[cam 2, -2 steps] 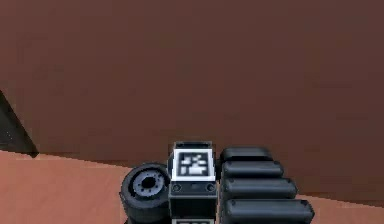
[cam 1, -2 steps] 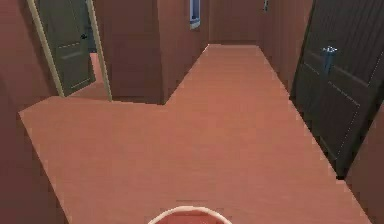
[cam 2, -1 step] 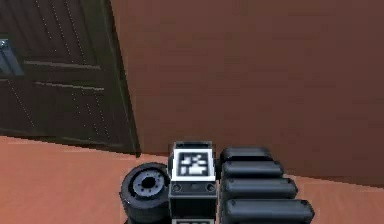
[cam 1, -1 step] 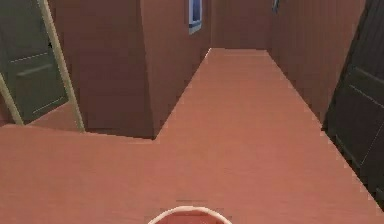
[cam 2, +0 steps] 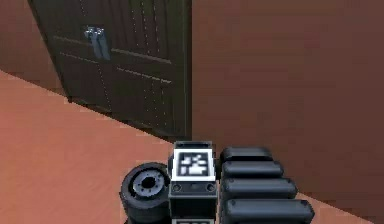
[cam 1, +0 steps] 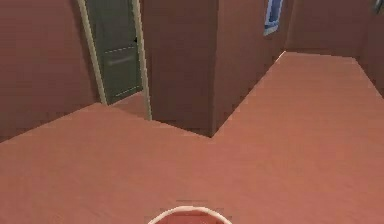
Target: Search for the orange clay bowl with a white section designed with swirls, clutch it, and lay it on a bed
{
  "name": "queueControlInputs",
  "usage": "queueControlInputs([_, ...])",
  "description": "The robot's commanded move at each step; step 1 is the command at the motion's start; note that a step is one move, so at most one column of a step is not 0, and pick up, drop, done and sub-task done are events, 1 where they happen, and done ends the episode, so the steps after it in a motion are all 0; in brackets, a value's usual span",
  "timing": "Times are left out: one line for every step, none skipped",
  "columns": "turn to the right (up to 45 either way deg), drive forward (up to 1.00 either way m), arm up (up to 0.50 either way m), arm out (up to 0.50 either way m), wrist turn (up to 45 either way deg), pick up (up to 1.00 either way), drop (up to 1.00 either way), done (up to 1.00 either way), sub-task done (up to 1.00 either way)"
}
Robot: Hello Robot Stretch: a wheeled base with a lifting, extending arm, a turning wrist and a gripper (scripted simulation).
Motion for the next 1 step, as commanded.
queueControlInputs([0.0, 0.05, 0.00, 0.00, 0.0, 0.00, 0.00, 0.00, 0.00])
